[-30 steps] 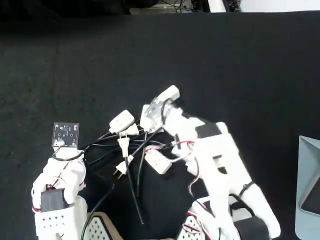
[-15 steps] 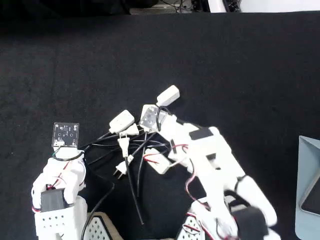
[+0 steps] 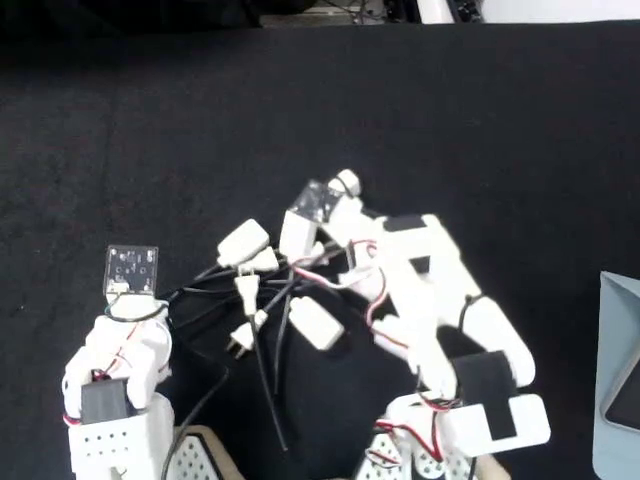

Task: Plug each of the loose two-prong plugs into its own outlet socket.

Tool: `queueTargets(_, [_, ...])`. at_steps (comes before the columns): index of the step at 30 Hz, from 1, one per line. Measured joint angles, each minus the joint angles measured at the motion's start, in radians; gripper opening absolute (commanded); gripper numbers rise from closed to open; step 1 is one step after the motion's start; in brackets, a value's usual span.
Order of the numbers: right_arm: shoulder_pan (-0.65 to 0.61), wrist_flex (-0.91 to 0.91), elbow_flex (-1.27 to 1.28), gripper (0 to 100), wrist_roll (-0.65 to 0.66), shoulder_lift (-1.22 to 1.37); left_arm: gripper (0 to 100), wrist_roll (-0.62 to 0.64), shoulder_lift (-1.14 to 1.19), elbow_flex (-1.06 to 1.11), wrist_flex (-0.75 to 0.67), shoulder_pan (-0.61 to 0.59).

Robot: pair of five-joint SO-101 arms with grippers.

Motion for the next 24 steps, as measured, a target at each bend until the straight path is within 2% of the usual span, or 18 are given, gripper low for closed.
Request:
queueTargets(7, [0.005,0.267,-0.120,1.2,-0.002,0.000,3,0.000,0.000,0.000,0.000,0.000])
queueTargets(13, [0.005,0.480,-0.270,1.5,-0.107,0.109,3,0.000,0.000,0.000,0.000,0.000])
queueTargets(16, [0.008,0.520,-0.365,2.0,-0.155,0.239,3,0.000,0.000,0.000,0.000,0.000])
queueTargets(20, [0.008,0.532,-0.493,12.9,-0.186,0.417,3,0.000,0.000,0.000,0.000,0.000])
queueTargets(24, [0.003,0.545,-0.523,13.7,-0.199,0.443,3,0.000,0.000,0.000,0.000,0.000])
